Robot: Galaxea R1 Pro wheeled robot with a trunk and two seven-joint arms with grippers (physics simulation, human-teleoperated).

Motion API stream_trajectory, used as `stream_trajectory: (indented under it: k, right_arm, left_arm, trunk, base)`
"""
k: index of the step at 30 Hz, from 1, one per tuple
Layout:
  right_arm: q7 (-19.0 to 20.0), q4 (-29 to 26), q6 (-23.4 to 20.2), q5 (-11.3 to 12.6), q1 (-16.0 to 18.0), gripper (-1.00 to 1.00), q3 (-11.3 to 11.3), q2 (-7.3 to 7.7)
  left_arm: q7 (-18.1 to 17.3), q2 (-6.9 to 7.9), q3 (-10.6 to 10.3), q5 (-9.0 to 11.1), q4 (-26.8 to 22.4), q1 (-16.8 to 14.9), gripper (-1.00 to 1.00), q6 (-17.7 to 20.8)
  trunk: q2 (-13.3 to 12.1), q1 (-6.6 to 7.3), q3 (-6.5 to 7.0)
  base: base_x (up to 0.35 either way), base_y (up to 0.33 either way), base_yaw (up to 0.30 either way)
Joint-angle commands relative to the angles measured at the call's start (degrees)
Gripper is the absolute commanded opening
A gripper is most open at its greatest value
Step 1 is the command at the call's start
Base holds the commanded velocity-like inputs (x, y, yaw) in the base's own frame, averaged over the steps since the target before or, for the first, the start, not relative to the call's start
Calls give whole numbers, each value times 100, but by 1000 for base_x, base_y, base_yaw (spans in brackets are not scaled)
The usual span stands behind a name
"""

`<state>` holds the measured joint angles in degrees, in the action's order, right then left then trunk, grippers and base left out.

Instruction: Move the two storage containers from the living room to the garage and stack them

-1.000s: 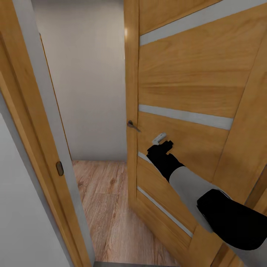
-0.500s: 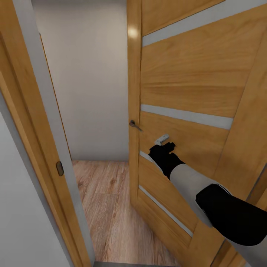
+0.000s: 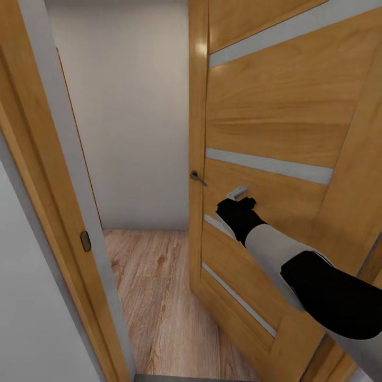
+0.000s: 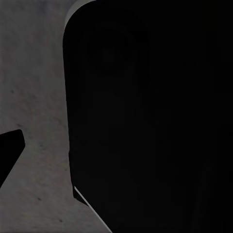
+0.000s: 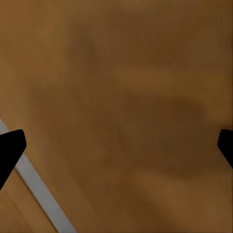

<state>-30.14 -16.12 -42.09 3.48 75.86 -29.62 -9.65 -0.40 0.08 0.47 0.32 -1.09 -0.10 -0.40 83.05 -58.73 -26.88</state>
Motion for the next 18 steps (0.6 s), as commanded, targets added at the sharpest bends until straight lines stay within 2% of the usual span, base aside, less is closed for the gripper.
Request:
stream_trajectory:
  k: [1, 6, 11, 15, 18]
  right_arm:
    - [-44, 4, -97, -89, 13, 100, -53, 120]
    - [-45, 13, -92, -62, 27, 100, -60, 184]
    - [-45, 24, -89, -28, 136, 100, -54, 400]
    - [-45, 22, -93, 145, 177, 100, -53, 620]
    - [-45, 22, -97, 196, 182, 100, -58, 654]
  left_arm:
    - [-4, 1, 6, 3, -5, 1, 100, -3]
    - [-5, 1, 6, 3, -5, 1, 100, -3]
    - [-6, 1, 8, 3, -5, 1, 100, -3]
    - [-9, -7, 6, 3, -5, 1, 100, -3]
    - [-12, -7, 6, 3, -5, 1, 100, -3]
  trunk:
    - [3, 0, -6]
    - [3, 0, -6]
    - [3, 0, -6]
    - [3, 0, -6]
    - [3, 0, -6]
  base:
    - [0, 0, 0]
    - [0, 0, 0]
    - [0, 0, 0]
    - [0, 0, 0]
    - [0, 0, 0]
